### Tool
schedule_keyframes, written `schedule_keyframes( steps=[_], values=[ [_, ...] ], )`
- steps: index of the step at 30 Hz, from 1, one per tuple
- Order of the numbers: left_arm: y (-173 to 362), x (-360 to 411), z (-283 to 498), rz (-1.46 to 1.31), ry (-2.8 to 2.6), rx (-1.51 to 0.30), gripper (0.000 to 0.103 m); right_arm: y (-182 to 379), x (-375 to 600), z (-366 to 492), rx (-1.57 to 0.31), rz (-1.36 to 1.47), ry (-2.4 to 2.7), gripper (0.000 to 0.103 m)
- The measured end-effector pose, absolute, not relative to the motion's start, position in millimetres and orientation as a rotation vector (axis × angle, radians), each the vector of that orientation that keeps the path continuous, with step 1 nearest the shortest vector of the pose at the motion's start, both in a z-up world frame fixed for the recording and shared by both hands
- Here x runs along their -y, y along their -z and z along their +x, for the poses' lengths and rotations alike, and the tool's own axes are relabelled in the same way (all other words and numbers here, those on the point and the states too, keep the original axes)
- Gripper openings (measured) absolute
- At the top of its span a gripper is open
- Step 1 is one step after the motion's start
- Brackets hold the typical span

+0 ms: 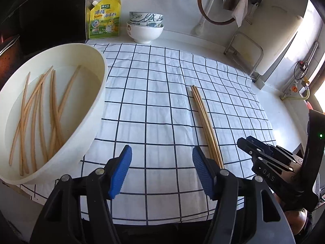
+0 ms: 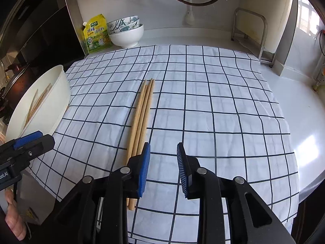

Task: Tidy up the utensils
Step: 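Move both open tools back over the remaining chopsticks on the cloth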

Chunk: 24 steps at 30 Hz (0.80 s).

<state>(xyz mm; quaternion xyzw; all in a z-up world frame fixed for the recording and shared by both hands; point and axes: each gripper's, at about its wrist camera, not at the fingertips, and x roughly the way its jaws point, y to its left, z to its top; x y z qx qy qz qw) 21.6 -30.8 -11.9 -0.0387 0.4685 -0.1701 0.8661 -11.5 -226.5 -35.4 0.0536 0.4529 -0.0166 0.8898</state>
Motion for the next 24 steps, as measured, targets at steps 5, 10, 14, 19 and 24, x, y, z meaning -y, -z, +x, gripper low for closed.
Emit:
schedule_keyframes(
  steps=[5, 10, 14, 19, 24],
  values=[
    [20.1, 34.5, 26.2, -0.076, 0.353, -0.999, 0.061, 48.3, 222.4, -4.8, -0.970, 0.096, 0.010, 0.026],
    [26.8, 35.9, 33.6, -0.082, 0.344, -1.014, 0.062, 55.1, 217.0, 4.7, -0.986, 0.088, -0.015, 0.026],
    [31.1, 37.6, 37.3, -0.078, 0.342, -1.024, 0.062, 58.2, 210.4, 9.4, -0.992, 0.072, -0.032, 0.026],
    [34.6, 39.6, 41.0, -0.079, 0.341, -1.032, 0.062, 60.9, 206.9, 11.9, -0.997, 0.056, -0.035, 0.026],
    [36.7, 41.9, 42.2, -0.080, 0.343, -1.037, 0.062, 60.5, 204.3, 12.7, -0.998, 0.039, -0.036, 0.027]
  ],
)
